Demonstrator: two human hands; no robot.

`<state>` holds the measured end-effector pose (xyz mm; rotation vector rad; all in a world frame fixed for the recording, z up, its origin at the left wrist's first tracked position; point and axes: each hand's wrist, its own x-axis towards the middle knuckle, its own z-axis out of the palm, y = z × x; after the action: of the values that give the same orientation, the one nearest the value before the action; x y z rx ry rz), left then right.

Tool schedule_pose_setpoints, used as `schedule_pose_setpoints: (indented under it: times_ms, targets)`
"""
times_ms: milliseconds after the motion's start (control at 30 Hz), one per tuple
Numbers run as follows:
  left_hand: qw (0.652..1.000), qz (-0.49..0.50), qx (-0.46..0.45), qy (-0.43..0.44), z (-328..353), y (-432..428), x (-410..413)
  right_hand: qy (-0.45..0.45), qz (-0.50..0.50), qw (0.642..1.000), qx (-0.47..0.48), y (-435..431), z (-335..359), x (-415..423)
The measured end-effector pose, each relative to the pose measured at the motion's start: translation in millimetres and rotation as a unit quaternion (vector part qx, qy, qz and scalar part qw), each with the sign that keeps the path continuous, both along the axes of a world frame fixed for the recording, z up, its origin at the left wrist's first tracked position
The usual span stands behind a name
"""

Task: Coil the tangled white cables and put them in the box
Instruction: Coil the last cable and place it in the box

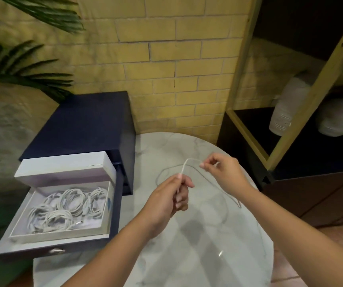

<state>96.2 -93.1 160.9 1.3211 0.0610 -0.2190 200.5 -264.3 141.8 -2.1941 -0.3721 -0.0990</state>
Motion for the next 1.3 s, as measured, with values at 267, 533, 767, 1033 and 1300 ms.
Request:
schedule_pose_setpoints:
  times_ms: [267,533,767,1033,1300]
  targets:
    - [0.999,-0.004,-0.006,-0.043,4,34,16,0.114,0.19,0.968,-0.118,50,-25,-60]
    - [0.956,0.025,0.267,-0.116,-25,66,23,0.136,0.255,0.93,-0.227,53,-7,-92]
    - [0.891,-0.003,0.418,-0.179,-40,72,17,0.018,0.161,0.946,-0.282,35,25,-81]
    - [0.89,-0.073,0.405,-0.198,-32,56,11,-0.032,0.238,0.948,-0.21,36,33,-78]
    - [0.959,-0.108,0.261,-0.014,-34,51,0,-0.077,0.21,0.953,-0.204,20,46,-61]
